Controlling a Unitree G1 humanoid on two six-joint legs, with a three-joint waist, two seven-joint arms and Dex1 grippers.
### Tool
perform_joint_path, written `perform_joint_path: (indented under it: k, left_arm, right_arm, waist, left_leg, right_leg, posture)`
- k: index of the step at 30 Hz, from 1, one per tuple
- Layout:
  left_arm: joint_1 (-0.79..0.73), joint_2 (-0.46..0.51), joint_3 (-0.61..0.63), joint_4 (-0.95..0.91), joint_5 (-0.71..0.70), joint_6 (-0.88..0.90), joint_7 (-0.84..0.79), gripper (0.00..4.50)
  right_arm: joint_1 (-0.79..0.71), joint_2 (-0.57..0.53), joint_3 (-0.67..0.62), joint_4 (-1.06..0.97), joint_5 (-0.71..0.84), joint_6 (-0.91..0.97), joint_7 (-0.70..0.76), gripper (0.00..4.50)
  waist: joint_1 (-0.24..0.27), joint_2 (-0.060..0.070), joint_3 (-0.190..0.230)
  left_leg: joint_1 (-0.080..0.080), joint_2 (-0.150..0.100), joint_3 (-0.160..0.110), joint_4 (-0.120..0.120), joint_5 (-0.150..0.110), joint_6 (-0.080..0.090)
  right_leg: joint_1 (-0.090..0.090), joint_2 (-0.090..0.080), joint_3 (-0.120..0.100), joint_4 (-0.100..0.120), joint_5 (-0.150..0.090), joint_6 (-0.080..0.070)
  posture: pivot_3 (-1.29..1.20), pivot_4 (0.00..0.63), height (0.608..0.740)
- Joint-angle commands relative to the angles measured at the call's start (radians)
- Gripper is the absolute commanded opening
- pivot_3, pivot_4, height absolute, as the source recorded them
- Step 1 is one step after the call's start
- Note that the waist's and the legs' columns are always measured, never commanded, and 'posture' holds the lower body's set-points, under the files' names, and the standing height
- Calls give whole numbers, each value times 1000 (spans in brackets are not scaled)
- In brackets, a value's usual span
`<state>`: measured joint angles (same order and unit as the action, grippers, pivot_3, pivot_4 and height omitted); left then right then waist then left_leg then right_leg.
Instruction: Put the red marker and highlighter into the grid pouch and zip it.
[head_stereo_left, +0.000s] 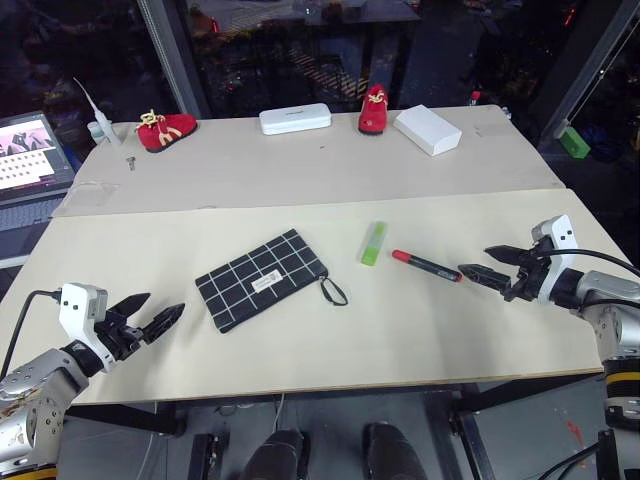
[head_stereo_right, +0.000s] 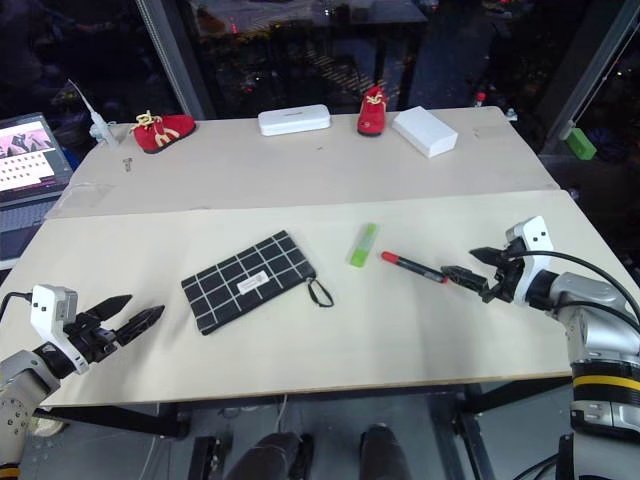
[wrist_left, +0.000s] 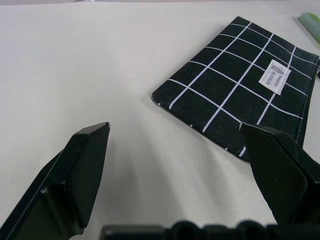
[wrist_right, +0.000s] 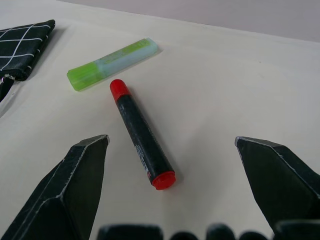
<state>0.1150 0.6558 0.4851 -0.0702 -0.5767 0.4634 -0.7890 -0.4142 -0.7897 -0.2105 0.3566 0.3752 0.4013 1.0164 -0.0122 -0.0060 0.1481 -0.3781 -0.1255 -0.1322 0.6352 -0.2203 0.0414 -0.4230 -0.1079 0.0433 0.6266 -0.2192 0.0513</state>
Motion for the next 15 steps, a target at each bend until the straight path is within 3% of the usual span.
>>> perform_joint_path:
  k: [1, 5, 8, 15]
  left_arm:
    - [-28, 24, -12, 28, 20, -86, -66, 4494]
    - [-57, 67, -61, 145, 142, -328, -164, 4494]
    - [-73, 83, -83, 187, 205, -470, -190, 4500]
    - [-70, 157, -158, 258, 369, -769, -229, 4500]
  right_arm:
    - [-12, -2, -19, -9, 5, -24, -3, 4488]
    - [-27, 0, -20, 9, 7, -13, -9, 4488]
    - [-51, 6, -26, 31, 8, -22, -21, 3860]
    - [-93, 7, -1, 8, 24, -7, 30, 1343]
  waist:
    - [0, 0, 0]
    - [1, 0, 0]
    - [0, 0, 0]
    - [-1, 0, 0]
  left_leg:
    - [0, 0, 0, 0, 0, 0]
    - [1, 0, 1, 0, 0, 0]
    - [0, 0, 1, 0, 0, 0]
    - [0, 1, 3, -1, -1, 1]
  right_leg:
    - [0, 0, 0, 0, 0, 0]
    - [0, 1, 0, 0, 1, -1]
    - [0, 0, 0, -1, 1, -1]
    - [-1, 0, 0, -1, 1, -1]
  posture:
    - [0, 150, 740]
    - [0, 150, 740]
    - [0, 150, 740]
    - [0, 150, 740]
